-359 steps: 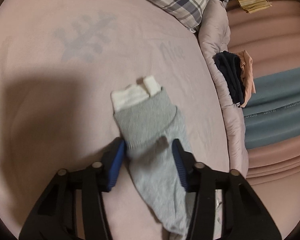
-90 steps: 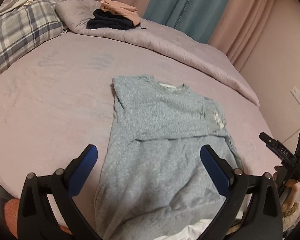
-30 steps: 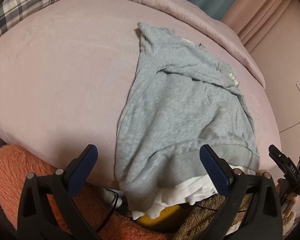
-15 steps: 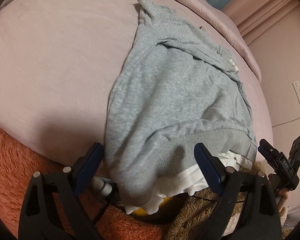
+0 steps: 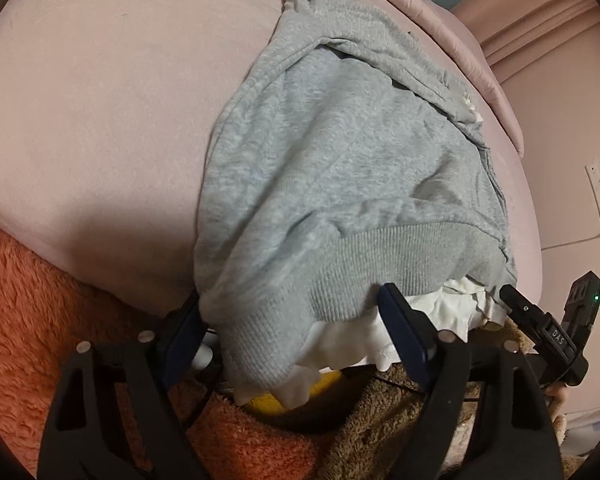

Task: Fold small clothes
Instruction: 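Grasp the ribbed hem with both grippers and lift it, then carry the hem with both grippers toward the collar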

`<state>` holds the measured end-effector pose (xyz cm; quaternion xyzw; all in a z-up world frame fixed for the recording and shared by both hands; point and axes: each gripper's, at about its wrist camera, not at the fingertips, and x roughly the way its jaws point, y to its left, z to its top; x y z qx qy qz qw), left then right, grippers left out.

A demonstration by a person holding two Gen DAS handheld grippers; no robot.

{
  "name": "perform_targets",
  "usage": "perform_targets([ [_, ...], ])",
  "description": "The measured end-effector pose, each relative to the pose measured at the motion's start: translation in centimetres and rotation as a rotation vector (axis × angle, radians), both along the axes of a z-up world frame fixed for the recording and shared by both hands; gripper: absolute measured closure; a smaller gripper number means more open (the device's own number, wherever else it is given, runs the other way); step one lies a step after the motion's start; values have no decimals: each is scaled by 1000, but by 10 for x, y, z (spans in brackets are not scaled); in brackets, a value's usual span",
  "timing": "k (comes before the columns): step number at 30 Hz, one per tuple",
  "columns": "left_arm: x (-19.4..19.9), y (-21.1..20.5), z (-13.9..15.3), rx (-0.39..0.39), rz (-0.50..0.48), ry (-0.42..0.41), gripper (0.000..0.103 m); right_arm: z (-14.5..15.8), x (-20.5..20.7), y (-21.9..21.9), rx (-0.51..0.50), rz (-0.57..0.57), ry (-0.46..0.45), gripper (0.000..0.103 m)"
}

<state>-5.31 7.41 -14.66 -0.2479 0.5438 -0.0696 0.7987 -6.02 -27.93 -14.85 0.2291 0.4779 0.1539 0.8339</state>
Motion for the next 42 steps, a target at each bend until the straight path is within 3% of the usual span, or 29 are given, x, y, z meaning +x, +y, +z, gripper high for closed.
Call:
perform_targets([
  [6,-3,6,-2,-15,22,-12,31,-5,0,4,6,19,10,11],
  [9,-7,5,-1,2,20,-22,49,-5,-1,3,-10,6,9,25],
  [13,-9,3,2,-6,-8,-30,76,-4,-4,-1,-21,-9,-8,56],
  [14,-10,2,6,-10,-14,-39,78,-3,-5,-4,-9,-16,-13,67],
  [19,-15,-1,26,7,-24,-97,81,7,-14,-12,47,-18,-62,84],
  [34,-30,11,93,-76,-8,-260,83,58,-30,-30,215,4,-227,88],
  [42,-40,18,103,-73,4,-269,83,72,-41,-30,244,27,-280,88],
])
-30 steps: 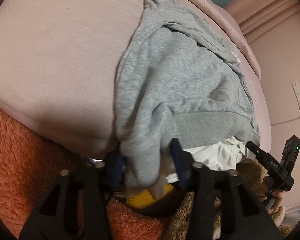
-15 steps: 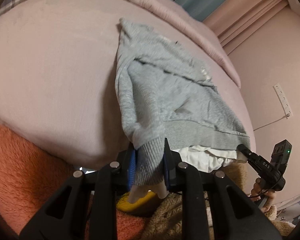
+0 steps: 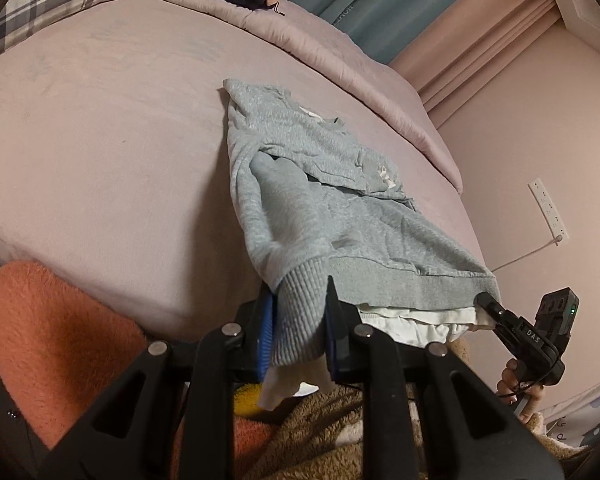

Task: Fold small clothes
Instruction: 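Carry the hem with both grippers toward the collar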

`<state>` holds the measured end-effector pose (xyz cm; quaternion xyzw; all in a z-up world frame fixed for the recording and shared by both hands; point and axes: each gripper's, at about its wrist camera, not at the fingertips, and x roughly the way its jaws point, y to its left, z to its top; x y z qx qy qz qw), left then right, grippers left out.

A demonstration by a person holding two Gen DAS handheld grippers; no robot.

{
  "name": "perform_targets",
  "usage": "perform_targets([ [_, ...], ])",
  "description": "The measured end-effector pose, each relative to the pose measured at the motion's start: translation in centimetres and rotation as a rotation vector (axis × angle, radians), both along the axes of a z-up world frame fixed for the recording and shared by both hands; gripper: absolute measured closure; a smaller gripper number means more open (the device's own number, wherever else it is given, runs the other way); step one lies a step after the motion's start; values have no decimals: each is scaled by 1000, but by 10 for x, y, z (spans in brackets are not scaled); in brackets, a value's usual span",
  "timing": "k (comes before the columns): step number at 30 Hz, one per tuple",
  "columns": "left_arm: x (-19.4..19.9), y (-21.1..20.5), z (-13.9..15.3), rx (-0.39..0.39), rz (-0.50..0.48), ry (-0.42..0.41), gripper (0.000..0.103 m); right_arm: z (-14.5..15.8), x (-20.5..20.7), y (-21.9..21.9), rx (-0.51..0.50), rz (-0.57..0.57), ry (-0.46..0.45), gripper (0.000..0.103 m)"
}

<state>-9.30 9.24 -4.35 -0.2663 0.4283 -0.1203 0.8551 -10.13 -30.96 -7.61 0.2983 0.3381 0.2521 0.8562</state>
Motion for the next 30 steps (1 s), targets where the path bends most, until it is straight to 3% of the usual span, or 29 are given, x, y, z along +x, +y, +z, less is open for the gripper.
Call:
perform_targets([
  [9,8,0,5,16,9,4,83,7,-7,-3,21,14,-20,88],
  [30,49,-7,13,52,-4,-31,83,2,26,-11,94,9,1,88],
])
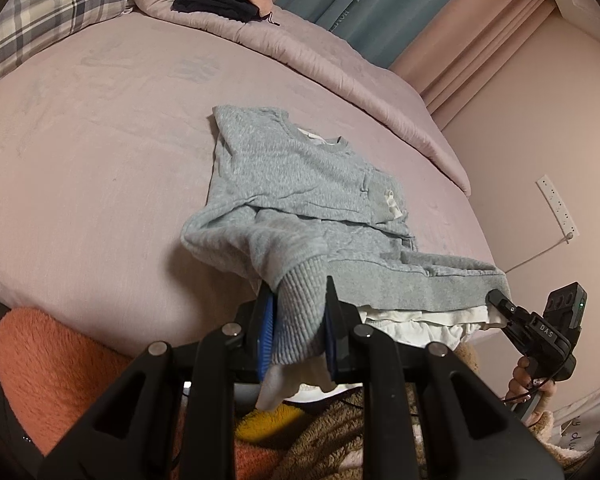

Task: Fold small clothes
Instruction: 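Carry the hem with both grippers toward the collar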

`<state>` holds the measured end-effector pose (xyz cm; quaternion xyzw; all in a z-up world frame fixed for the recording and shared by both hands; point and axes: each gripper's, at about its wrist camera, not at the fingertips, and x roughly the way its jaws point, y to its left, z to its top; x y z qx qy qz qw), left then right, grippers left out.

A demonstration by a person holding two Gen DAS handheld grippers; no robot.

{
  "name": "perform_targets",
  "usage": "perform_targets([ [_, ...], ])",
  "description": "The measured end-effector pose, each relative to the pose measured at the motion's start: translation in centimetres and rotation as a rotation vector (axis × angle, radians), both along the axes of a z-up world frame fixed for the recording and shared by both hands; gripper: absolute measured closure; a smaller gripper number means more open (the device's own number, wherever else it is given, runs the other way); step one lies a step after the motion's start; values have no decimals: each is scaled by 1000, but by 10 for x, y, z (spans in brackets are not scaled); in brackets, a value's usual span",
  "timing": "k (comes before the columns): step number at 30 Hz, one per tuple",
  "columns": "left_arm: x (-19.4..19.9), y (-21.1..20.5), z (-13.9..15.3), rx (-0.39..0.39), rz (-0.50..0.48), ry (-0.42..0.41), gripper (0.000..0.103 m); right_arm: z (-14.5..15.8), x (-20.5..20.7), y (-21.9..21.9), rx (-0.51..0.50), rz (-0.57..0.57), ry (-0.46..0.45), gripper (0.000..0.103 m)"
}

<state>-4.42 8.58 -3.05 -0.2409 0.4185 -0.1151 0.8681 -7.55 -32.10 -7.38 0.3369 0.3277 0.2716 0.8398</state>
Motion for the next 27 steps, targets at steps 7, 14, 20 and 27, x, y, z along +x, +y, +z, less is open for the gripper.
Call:
perform_targets([
  [7,7,0,8,-3,8,-27,83,5,11,-1,-2,-3,-13,88],
  [14,14,1,15,-1,12,-58,83,13,22,-3,4,-6,-39,88],
  [20,17,3,20,-18,17,-83,83,15,27,-5,10,-16,-51,88],
  [27,21,6,22,-27,21,-90,83,17,33,-6,15,-18,-58,88],
])
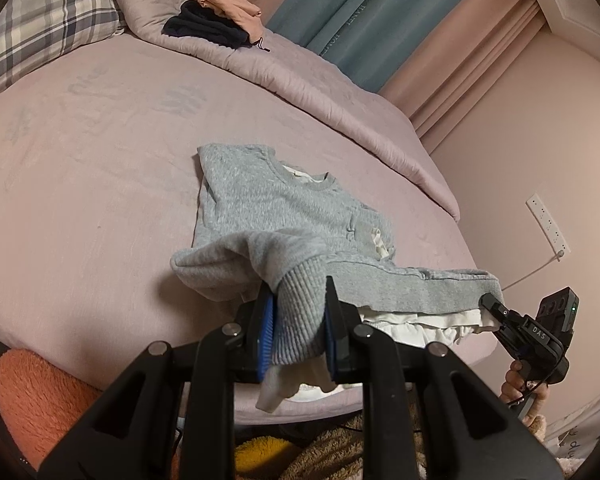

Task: Fold small clothes
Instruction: 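Carry the hem with both grippers toward the collar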

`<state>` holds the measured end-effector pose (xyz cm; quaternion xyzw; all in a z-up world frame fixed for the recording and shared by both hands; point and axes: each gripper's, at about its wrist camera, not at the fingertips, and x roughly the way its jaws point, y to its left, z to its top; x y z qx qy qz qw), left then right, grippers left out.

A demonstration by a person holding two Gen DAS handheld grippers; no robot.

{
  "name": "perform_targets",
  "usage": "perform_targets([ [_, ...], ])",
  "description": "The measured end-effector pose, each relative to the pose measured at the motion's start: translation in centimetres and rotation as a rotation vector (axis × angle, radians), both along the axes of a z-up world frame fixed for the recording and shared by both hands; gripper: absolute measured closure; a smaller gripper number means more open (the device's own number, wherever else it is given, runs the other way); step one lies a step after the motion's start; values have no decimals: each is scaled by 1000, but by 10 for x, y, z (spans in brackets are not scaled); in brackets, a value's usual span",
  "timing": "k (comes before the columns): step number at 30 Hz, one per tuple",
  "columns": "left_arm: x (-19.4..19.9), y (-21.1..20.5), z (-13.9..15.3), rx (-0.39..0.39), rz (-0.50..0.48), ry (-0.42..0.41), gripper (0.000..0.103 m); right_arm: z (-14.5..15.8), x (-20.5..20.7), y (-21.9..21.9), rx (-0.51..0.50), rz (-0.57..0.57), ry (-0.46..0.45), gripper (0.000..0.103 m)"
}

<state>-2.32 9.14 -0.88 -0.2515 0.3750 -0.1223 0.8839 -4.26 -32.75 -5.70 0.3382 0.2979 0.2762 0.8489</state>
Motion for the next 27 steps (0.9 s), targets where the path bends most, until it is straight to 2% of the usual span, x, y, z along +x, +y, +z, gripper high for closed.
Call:
perform_targets([
  [27,55,-1,15,31,-4,-44,83,10,42,0,-4,-12,-23,88],
])
